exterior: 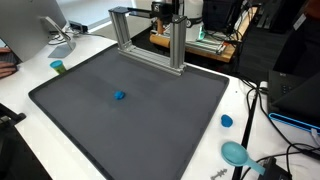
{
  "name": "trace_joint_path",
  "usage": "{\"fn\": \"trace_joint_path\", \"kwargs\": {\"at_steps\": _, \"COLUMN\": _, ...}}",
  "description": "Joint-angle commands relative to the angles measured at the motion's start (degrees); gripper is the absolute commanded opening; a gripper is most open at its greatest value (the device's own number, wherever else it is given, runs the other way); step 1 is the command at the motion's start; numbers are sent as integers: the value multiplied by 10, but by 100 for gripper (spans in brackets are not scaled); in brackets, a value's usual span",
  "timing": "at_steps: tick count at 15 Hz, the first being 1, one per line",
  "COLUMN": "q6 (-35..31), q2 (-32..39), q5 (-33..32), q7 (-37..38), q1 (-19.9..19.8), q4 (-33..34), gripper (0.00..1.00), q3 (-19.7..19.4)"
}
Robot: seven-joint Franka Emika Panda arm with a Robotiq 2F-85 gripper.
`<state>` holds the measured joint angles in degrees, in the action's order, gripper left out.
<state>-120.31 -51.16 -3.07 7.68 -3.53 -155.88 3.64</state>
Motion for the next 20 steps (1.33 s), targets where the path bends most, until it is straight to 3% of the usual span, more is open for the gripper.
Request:
{"fn": "trace_joint_path", "kwargs": {"at_steps": 1, "q6": 1, "q2": 0, "q5": -2, "q7": 2, "q1": 2, "q4": 1, "gripper": 100, "q3": -2}}
{"fn": "trace_joint_path", "kwargs": {"at_steps": 12, "q6": -14, "q2": 34, "q5": 22, "q7": 16, "q1": 34, "q4": -14, "gripper": 100, "q3": 23}}
{"fn": "trace_joint_path", "kwargs": {"at_steps": 20, "q6": -26, "q2": 111, "q5": 31, "q7": -16, "q1": 38, "q4": 22, "gripper": 100, "q3": -6}}
